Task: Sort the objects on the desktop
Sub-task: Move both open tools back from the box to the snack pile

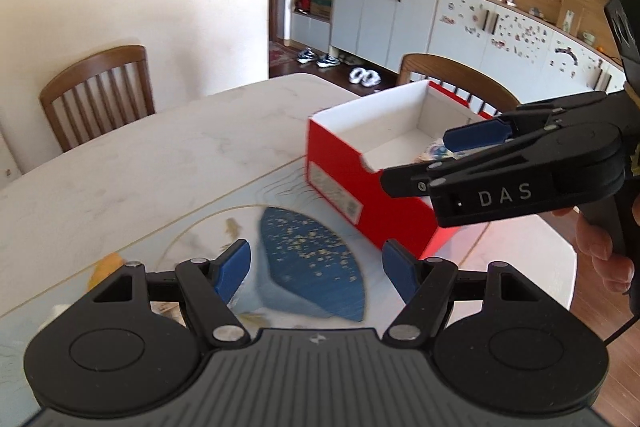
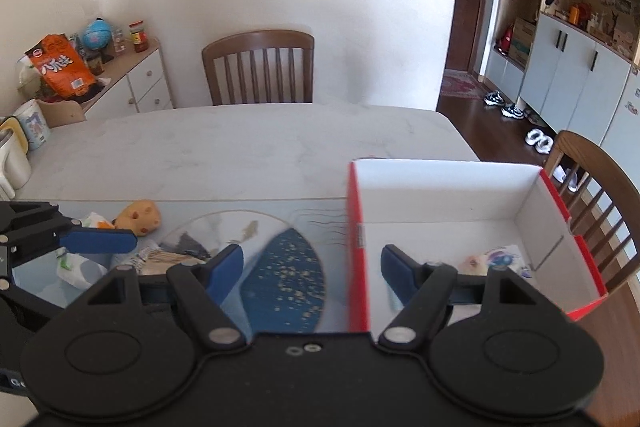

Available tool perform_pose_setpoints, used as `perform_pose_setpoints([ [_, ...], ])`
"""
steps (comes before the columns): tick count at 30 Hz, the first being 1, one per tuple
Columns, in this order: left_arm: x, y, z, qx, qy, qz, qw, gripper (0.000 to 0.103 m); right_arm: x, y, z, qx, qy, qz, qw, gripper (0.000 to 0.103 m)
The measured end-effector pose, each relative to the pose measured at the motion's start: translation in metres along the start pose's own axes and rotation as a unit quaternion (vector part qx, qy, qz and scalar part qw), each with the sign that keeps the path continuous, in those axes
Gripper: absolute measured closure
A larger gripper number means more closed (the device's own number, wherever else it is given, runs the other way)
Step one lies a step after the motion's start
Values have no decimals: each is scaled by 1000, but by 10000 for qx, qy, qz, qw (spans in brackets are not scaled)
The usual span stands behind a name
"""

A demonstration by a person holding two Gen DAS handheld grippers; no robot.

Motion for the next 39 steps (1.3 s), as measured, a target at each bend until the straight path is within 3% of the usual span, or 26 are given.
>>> perform_pose_setpoints([
  [19, 70, 31, -50, -92, 341, 465, 9983, 31, 76, -18, -12, -87, 316, 287, 9991, 26],
  [32, 110, 39, -95, -81, 658, 717, 9952, 31, 94, -41, -31, 24, 387, 292, 9988, 24],
  [39, 130, 36, -108, -51, 909, 835, 9923, 25, 107, -52, -38, 39, 455, 270, 9986, 20],
])
Point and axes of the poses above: each gripper's, at about its wrist camera, not at the fingertips, and y roughly against the way its jaws point, x to its left, z to its top, the point moved 4 cm from there along -y, roughly the way its jaws point
